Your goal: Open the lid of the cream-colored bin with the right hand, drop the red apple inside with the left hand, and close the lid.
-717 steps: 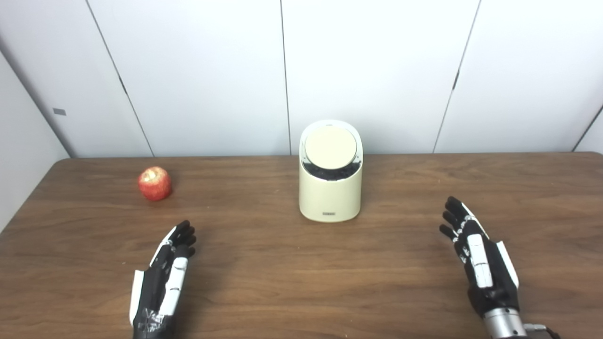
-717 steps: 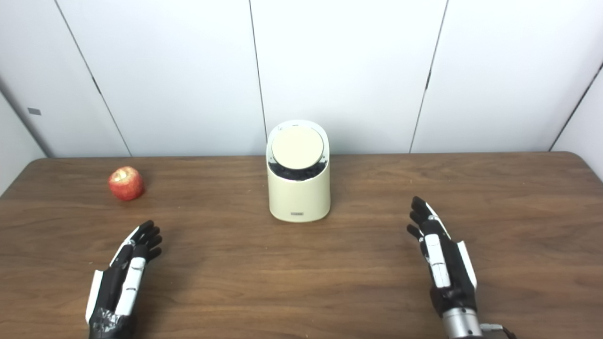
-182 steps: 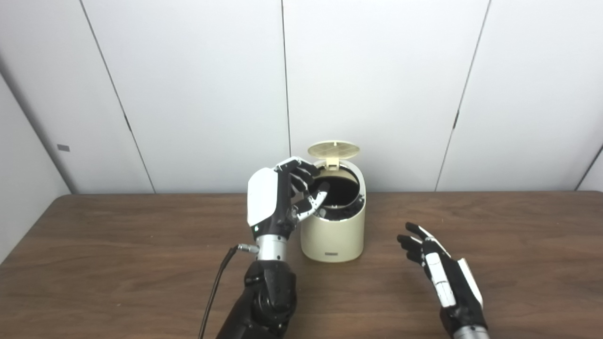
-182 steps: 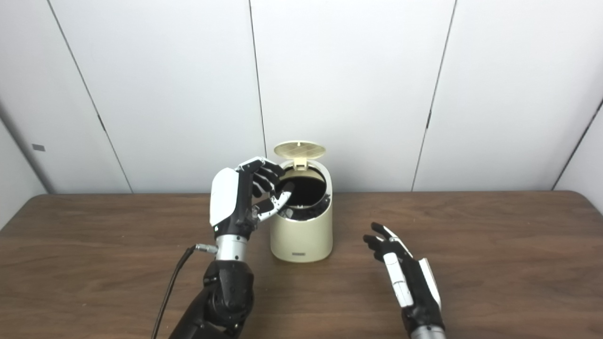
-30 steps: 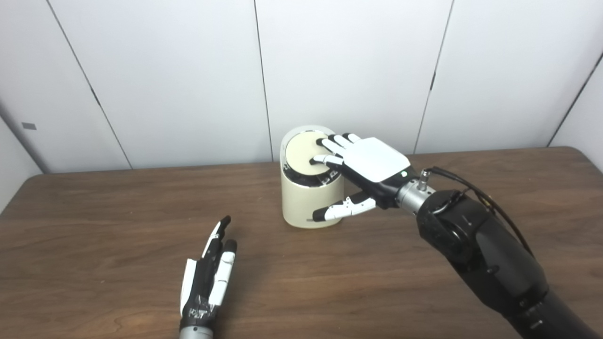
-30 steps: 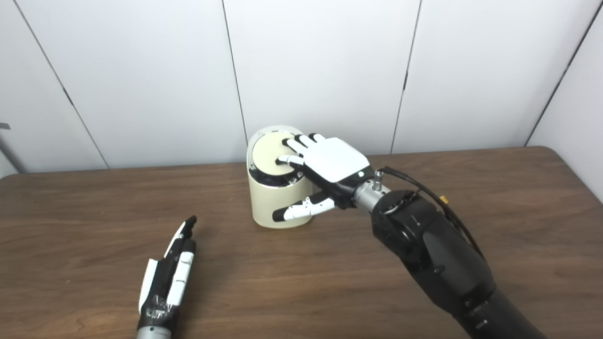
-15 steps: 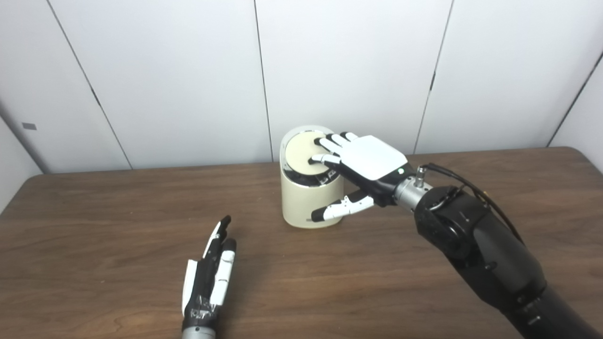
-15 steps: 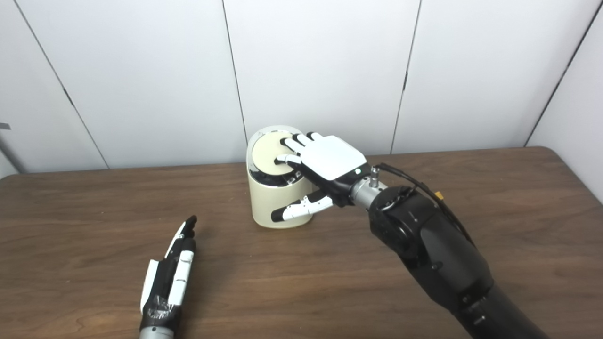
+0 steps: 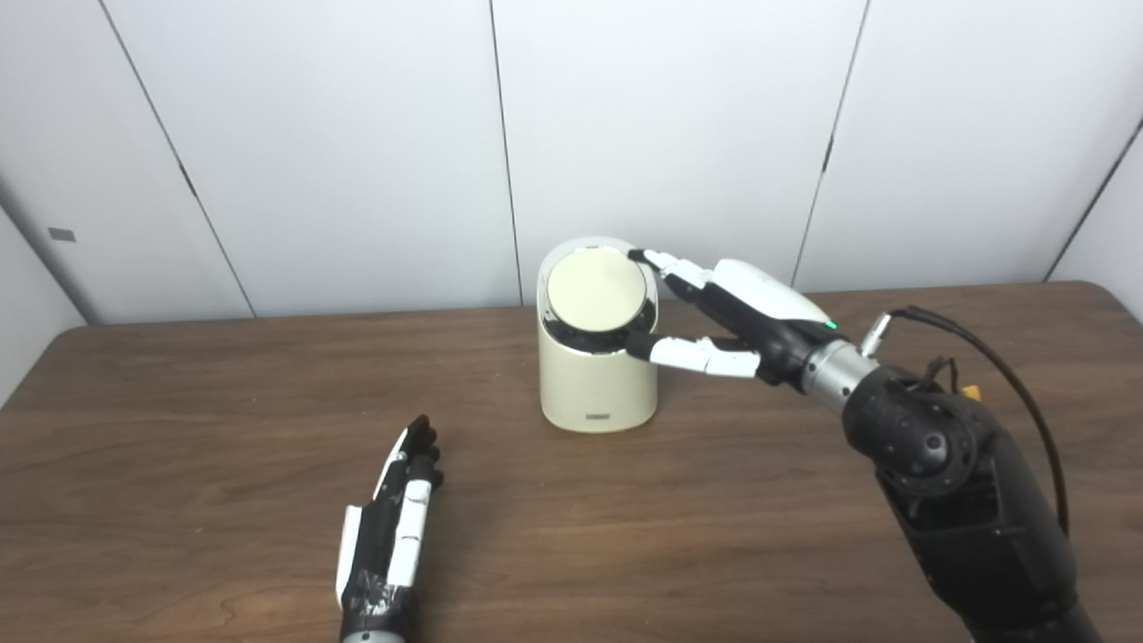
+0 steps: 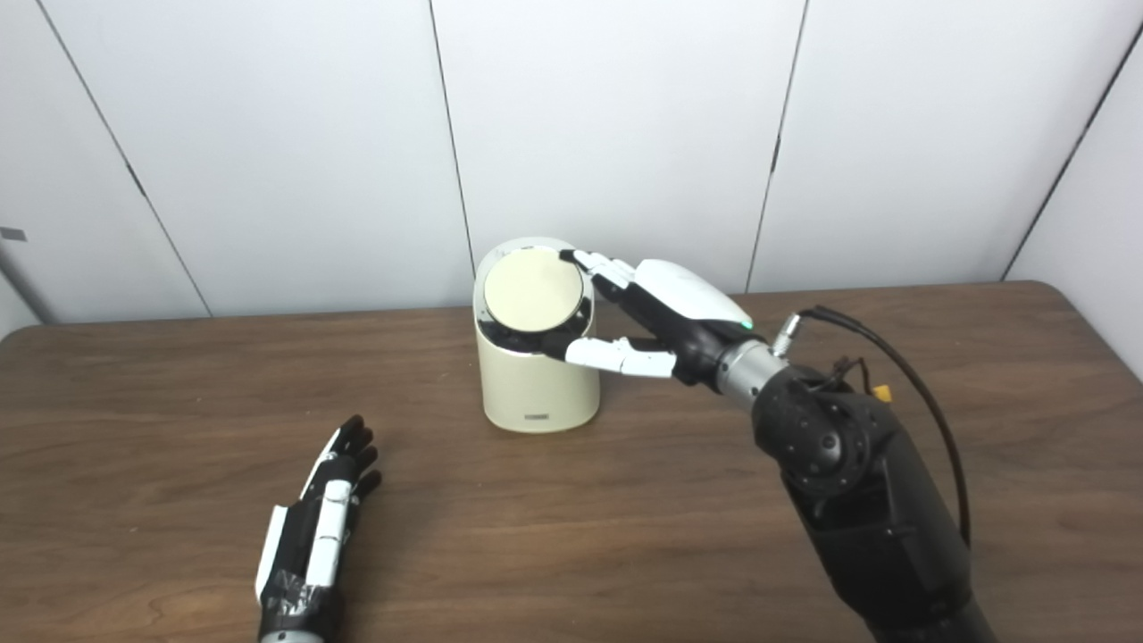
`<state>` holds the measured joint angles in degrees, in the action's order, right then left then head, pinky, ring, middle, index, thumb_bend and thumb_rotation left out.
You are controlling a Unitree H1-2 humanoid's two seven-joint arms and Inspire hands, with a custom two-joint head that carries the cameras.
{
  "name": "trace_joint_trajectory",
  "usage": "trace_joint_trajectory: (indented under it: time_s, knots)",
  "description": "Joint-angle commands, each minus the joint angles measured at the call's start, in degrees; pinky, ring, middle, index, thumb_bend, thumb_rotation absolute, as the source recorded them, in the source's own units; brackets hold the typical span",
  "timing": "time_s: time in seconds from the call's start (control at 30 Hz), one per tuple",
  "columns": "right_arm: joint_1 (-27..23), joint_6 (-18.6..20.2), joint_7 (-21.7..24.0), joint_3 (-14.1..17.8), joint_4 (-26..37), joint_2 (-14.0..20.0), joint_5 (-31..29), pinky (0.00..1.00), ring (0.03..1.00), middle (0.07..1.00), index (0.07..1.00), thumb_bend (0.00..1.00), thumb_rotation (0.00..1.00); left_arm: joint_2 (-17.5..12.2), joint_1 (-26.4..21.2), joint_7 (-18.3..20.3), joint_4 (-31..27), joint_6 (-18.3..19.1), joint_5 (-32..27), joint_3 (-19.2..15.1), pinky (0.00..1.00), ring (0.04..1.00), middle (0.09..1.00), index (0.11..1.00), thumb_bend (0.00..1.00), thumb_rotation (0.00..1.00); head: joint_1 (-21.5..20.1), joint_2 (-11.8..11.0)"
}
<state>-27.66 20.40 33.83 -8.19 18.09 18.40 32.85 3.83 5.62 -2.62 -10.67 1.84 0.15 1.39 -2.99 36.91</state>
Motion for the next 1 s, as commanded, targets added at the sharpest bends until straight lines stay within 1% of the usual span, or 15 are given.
trace_joint_trajectory:
  time_s: [0.0,0.07,0.17,0.23,0.3,0.37,0.43,0.5,0.6,0.7,0.73,0.8,0.87,0.93,0.97]
  knots:
    - [0.8,2.2,-2.1,2.8,2.3,-0.1,-3.0,0.97,1.000,1.000,1.000,0.57,1.00,0.3,-0.4,0.3,-4.1,1.6,-0.8,-0.3,0.89,0.929,0.944,0.959,0.61,0.86,0.2,0.1]
    - [3.2,3.0,-3.5,4.2,3.0,0.1,-4.3,0.96,1.000,1.000,1.000,0.57,1.00,-0.1,-0.1,0.2,-6.2,3.1,-1.1,-0.5,0.88,0.925,0.944,0.954,0.60,0.85,0.4,0.0]
    - [6.6,2.1,-6.6,6.1,2.9,0.2,-6.0,0.92,0.986,1.000,0.999,0.54,1.00,-1.0,0.3,0.5,-7.3,3.0,-1.0,-1.0,0.87,0.920,0.941,0.947,0.59,0.83,0.5,0.0]
    - [9.1,0.7,-9.2,7.6,2.1,-0.1,-7.7,0.91,0.976,0.999,0.990,0.54,1.00,-1.5,1.0,0.6,-7.6,2.8,-0.9,-1.3,0.88,0.919,0.937,0.946,0.58,0.81,0.8,0.1]
    - [11.8,-1.9,-12.2,9.7,0.7,-0.9,-10.8,0.93,0.974,0.990,0.975,0.52,1.00,-2.3,2.1,0.9,-7.5,2.3,-1.1,-1.8,0.90,0.923,0.936,0.952,0.58,0.80,1.0,0.2]
    - [13.8,-3.6,-14.4,11.3,-0.5,-1.6,-13.8,0.94,0.972,0.983,0.966,0.52,1.00,-3.1,3.2,1.0,-7.4,2.1,-0.8,-2.2,0.90,0.915,0.926,0.947,0.57,0.81,1.3,0.2]
    - [15.4,-4.0,-16.0,11.9,-0.7,-2.1,-15.3,0.93,0.956,0.971,0.962,0.54,1.00,-3.5,4.4,1.0,-7.7,2.2,-0.7,-2.6,0.90,0.912,0.922,0.942,0.57,0.81,1.7,0.3]
    - [17.0,-3.4,-17.0,12.2,-0.3,-3.0,-17.0,0.91,0.949,0.968,0.958,0.55,1.00,-4.1,5.8,1.0,-8.2,2.1,-0.1,-2.8,0.90,0.911,0.922,0.941,0.57,0.81,2.0,0.4]
    - [19.2,-2.5,-17.8,12.5,0.6,-4.7,-20.8,0.92,0.967,0.977,0.963,0.53,1.00,-5.2,7.8,1.6,-9.0,1.5,0.6,-3.0,0.91,0.917,0.930,0.951,0.57,0.84,2.3,0.5]
    - [21.2,-3.4,-19.6,13.4,0.4,-7.9,-25.1,0.94,0.986,0.986,0.963,0.50,1.00,-6.0,9.6,2.1,-9.2,-0.2,1.1,-3.3,0.92,0.918,0.929,0.954,0.54,0.84,2.3,0.5]
    - [21.9,-4.0,-20.7,13.9,0.1,-9.4,-26.4,0.96,0.986,0.981,0.957,0.51,1.00,-6.2,10.1,2.3,-9.1,-0.7,1.3,-3.5,0.92,0.918,0.929,0.955,0.53,0.84,2.6,0.6]
    - [23.6,-6.5,-23.4,14.1,-0.6,-12.2,-27.4,0.98,0.972,0.953,0.932,0.51,1.00,-6.2,10.9,2.2,-8.8,-1.0,1.1,-4.1,0.93,0.920,0.926,0.951,0.50,0.79,2.7,0.6]
    - [25.1,-9.2,-25.3,14.3,-1.5,-14.5,-28.8,0.96,0.952,0.927,0.911,0.48,1.00,-5.9,11.1,2.1,-8.1,-1.7,0.4,-5.0,0.94,0.926,0.927,0.949,0.48,0.74,2.9,0.7]
    - [26.1,-10.8,-26.2,14.5,-2.5,-15.6,-30.5,0.94,0.948,0.922,0.909,0.46,1.00,-5.5,11.2,1.8,-7.2,-3.0,0.3,-5.6,0.94,0.925,0.930,0.950,0.46,0.72,3.5,0.9]
    - [26.5,-11.4,-26.4,14.6,-2.9,-16.0,-31.2,0.93,0.946,0.924,0.914,0.47,1.00,-5.3,11.2,1.7,-6.8,-3.7,0.4,-5.8,0.93,0.920,0.926,0.946,0.46,0.73,3.5,0.9]
